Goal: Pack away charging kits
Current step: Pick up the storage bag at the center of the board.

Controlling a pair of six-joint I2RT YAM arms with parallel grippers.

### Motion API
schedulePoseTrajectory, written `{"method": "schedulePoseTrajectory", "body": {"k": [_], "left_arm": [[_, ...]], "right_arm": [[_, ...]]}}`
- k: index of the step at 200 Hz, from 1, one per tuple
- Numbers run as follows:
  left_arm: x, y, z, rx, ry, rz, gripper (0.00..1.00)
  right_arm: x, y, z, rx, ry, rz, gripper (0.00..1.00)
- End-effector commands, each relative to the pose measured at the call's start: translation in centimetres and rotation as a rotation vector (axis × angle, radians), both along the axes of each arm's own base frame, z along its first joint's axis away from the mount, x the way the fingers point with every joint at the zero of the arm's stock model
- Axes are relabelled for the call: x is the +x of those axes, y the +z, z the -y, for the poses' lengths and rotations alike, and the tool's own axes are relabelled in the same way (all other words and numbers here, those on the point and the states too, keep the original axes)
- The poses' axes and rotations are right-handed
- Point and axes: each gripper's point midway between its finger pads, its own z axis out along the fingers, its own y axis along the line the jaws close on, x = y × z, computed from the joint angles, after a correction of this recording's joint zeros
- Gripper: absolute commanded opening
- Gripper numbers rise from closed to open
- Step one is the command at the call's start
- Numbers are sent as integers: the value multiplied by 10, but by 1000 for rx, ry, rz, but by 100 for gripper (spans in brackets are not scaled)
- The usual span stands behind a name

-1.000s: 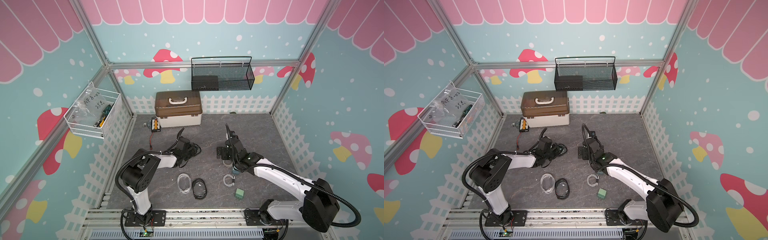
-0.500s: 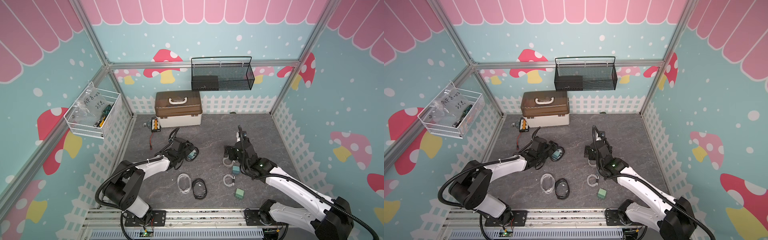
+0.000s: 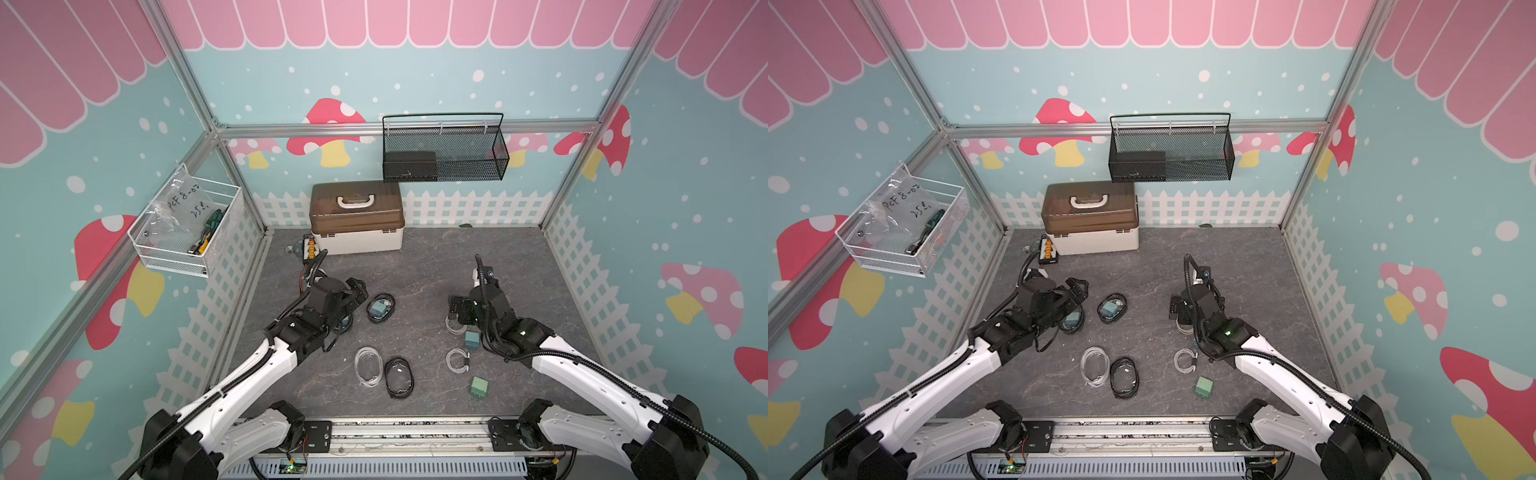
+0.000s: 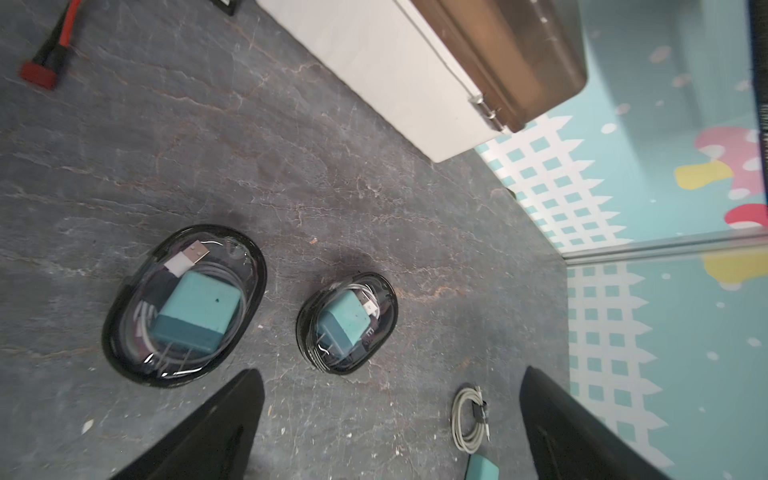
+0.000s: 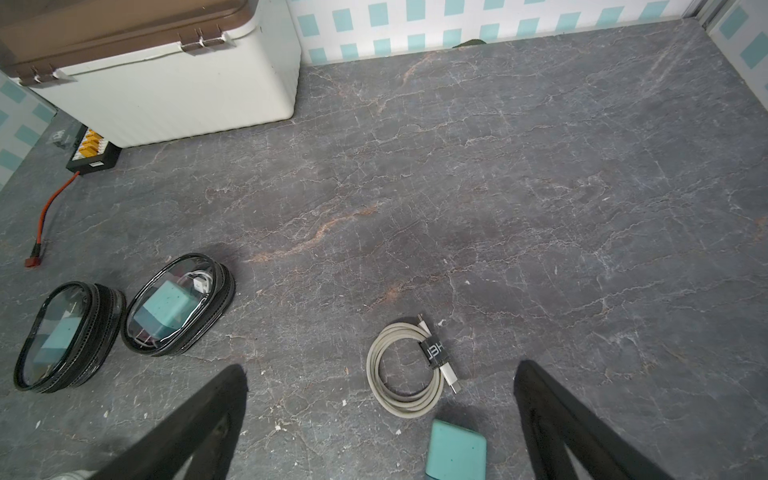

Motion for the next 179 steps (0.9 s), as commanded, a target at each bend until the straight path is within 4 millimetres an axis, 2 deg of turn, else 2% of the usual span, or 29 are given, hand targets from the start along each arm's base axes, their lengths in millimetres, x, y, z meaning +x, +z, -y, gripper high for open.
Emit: {"method": "schedulePoseTrajectory", "body": {"k": [1, 15, 31, 70, 91, 125, 151, 179], "left_arm": [[-26, 7, 10, 132, -156, 4, 97], [-44, 6, 23, 225, -253, -15, 93], [-66, -5, 42, 328, -362, -25, 90], [-112, -65, 79, 444, -510, -186, 83], [-128, -85, 99, 521, -536, -231, 80], [-139, -100, 134, 605, -559, -243, 72], [-135, -119, 143, 683, -536, -292, 66], [-135, -135, 162, 716, -553, -322, 60]], "right_arm": [[-7, -8, 8, 1, -27, -36, 99], [-8, -10, 8, -3, -27, -45, 97], [-9, -17, 9, -8, -29, -59, 95], [-13, -40, 18, -25, -77, -100, 88], [-15, -43, 23, -21, -98, -102, 88], [-19, -53, 31, -30, -130, -113, 88], [-22, -59, 36, -36, -141, -119, 88], [-26, -62, 41, -36, -148, -117, 89]]}}
